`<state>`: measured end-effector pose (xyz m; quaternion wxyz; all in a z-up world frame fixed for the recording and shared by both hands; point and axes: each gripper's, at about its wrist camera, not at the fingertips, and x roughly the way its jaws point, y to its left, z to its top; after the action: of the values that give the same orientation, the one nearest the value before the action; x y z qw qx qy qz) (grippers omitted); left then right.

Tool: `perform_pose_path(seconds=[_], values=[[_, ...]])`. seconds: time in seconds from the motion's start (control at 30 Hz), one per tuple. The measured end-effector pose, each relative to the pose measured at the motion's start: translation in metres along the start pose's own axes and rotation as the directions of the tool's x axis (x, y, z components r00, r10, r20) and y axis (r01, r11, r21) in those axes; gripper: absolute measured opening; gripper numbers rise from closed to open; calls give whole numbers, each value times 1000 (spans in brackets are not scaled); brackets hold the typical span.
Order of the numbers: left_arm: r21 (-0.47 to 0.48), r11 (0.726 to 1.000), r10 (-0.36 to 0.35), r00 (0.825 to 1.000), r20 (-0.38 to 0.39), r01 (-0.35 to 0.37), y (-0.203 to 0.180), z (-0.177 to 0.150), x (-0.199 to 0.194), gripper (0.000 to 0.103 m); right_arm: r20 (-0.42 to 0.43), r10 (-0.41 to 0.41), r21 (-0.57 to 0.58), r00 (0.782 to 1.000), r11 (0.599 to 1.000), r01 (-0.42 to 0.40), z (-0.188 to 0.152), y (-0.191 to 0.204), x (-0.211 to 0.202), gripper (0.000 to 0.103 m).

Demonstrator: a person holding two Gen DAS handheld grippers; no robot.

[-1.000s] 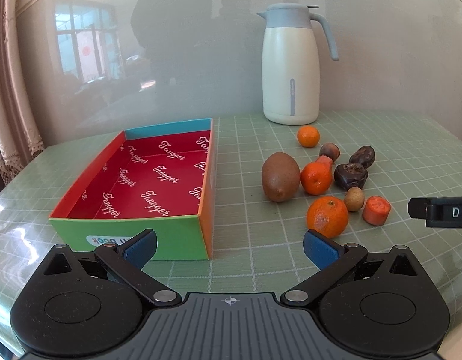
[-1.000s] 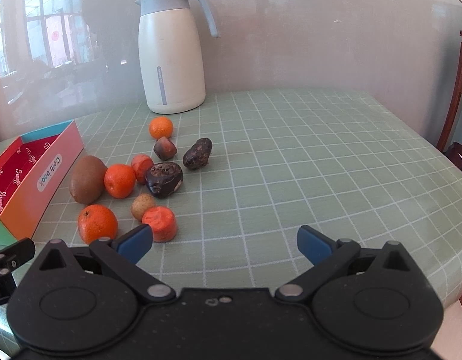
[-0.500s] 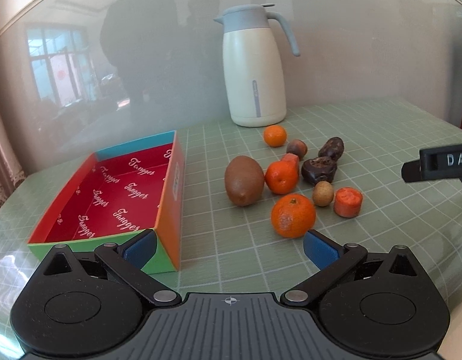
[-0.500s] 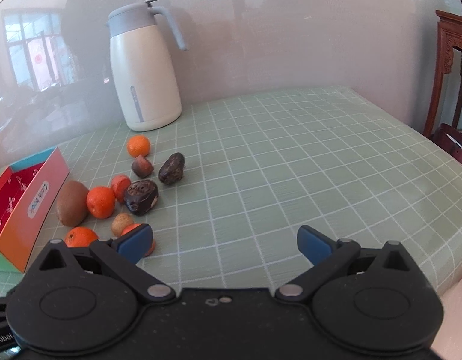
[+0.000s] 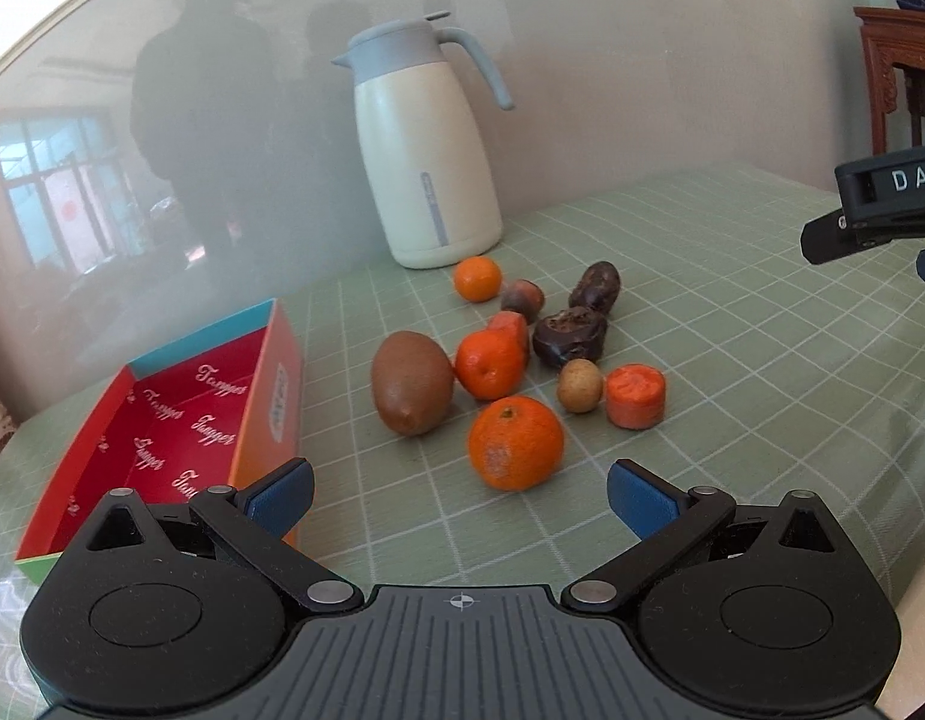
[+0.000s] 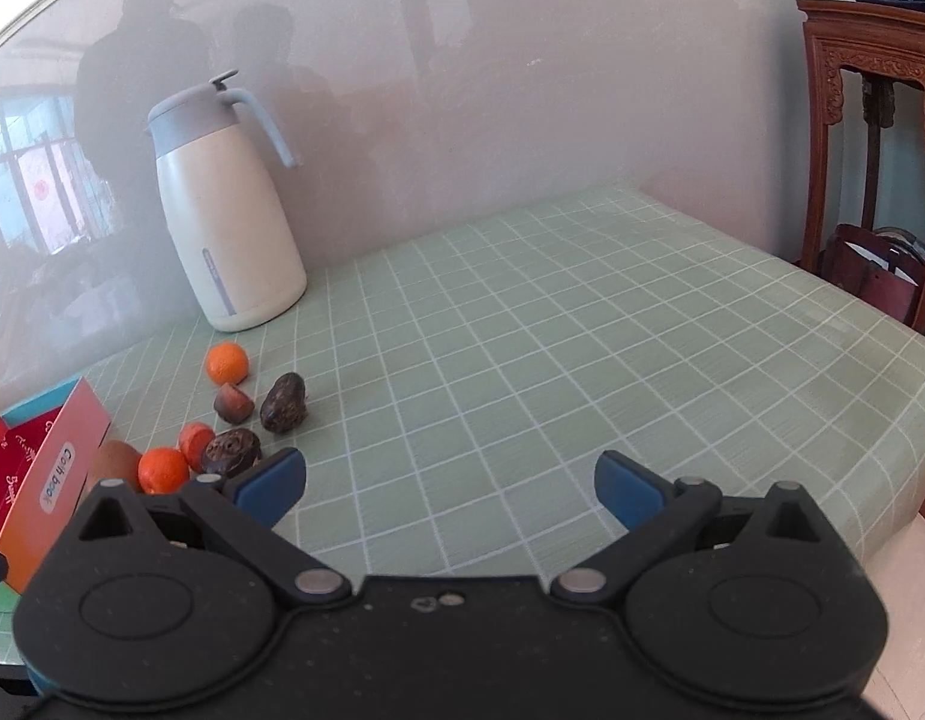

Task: Organize fruits
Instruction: 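Close the left gripper on the large tangerine and lift it, then carry the tangerine over the red box and open the left gripper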

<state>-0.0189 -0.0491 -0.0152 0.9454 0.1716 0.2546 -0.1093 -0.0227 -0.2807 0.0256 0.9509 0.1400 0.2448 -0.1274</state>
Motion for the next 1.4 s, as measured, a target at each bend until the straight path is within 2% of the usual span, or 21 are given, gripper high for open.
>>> perform_pose_path(seconds=[0.33, 0.4, 0.43, 0.47, 0.53, 0.63, 0.73, 0.8, 0.87, 0.93, 1.0, 1.07, 1.13, 1.27, 1.4], values=[[-54, 998, -38, 999, -26, 36, -2, 10, 27, 102, 19, -12, 53, 1000, 999, 11, 3, -16, -3, 103], [-61, 997, -45, 999, -31, 43, -3, 10, 31, 84, 12, -3, 69, 1000, 998, 2, 4, -19, -2, 103], [-62, 997, -59, 997, -46, 56, -4, 11, 34, 69, 9, -1, 76, 1000, 997, 0, 4, -20, -2, 103], [-73, 995, -76, 995, -64, 71, -4, 10, 39, 64, 6, 0, 81, 1000, 997, -1, 4, -21, -1, 103], [-93, 993, -87, 992, -88, 78, -4, 9, 44, 63, 2, 5, 89, 1000, 996, -5, 4, -21, 0, 103], [-96, 992, -88, 993, -81, 81, -6, 8, 46, 62, 5, 12, 88, 1000, 996, -12, 4, -21, -1, 103], [-87, 992, -96, 992, -77, 89, -10, 9, 48, 49, 9, 9, 81, 1000, 997, -10, 3, -20, -2, 103], [-84, 993, -86, 994, -74, 80, -11, 10, 48, 45, 12, 5, 77, 1000, 997, -6, 3, -21, -3, 103], [-99, 992, -89, 993, -74, 82, -10, 10, 50, 44, 29, -29, 62, 999, 998, 27, 3, -20, -5, 103], [-100, 992, -85, 994, -71, 78, -10, 10, 49, 44, 54, -109, 33, 993, 994, 107, 4, -19, -7, 103], [-88, 994, -68, 995, -66, 62, -12, 9, 49, 43, 81, -217, 4, 973, 976, 217, 4, -17, -8, 103], [-87, 995, -57, 997, -61, 52, -12, 9, 48, 43, 98, -277, -5, 956, 960, 279, 5, -17, -8, 103], [-95, 995, -46, 998, -43, 41, -9, 11, 46, 43, 102, -285, 8, 953, 958, 286, 5, -20, -8, 103], [-110, 994, -13, 1000, -12, 12, -2, 13, 41, 43, 66, -232, 26, 970, 973, 231, 6, -22, -4, 103], [-126, 991, 60, 997, 43, -54, 11, 16, 31, 43, 85, -231, 17, 969, 973, 230, 7, -15, -7, 103]])
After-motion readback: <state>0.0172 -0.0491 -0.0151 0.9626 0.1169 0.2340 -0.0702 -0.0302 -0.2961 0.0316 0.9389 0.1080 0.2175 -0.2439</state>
